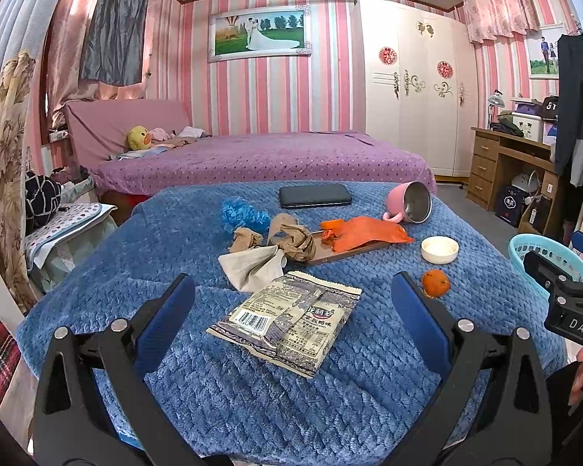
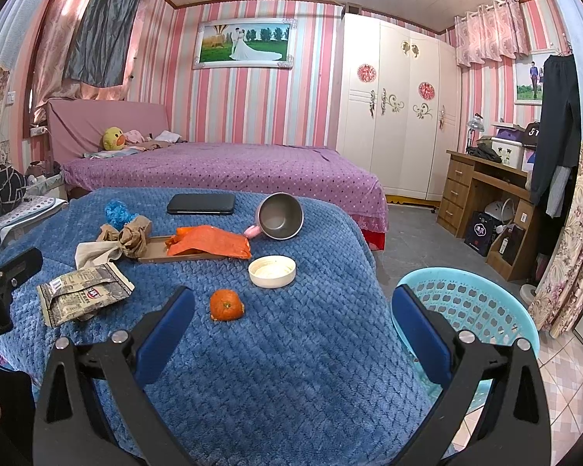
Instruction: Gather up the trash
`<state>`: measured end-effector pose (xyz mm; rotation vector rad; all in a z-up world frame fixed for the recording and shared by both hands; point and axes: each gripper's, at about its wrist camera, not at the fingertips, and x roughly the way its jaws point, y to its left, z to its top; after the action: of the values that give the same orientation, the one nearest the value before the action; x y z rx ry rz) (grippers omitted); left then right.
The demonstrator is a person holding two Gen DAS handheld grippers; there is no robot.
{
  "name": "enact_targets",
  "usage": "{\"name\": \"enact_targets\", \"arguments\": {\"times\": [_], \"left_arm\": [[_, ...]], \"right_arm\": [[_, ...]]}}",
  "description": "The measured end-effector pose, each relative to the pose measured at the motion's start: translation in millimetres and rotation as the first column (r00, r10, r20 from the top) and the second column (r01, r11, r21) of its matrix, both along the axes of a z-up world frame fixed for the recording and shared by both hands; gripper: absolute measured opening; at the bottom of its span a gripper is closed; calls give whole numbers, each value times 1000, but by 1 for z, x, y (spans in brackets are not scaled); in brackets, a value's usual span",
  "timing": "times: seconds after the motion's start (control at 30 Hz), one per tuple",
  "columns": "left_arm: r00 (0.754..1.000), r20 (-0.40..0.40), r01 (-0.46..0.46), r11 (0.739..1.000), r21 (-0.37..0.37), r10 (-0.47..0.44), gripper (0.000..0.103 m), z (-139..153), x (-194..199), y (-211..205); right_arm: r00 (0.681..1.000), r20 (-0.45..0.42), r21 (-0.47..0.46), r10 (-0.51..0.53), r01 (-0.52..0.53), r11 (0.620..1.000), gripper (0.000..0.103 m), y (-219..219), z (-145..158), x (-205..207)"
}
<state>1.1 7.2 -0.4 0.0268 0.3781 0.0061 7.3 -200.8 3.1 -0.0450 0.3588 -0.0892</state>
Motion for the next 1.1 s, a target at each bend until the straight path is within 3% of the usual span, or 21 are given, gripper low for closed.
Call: {"name": "enact_targets", "arguments": {"times": [1.1], "left_arm": [[1000, -1, 2, 1000, 0, -2, 98, 0, 1, 1]], "right_arm": [[1000, -6, 0, 0, 0, 1000, 99, -3, -1, 2]]}}
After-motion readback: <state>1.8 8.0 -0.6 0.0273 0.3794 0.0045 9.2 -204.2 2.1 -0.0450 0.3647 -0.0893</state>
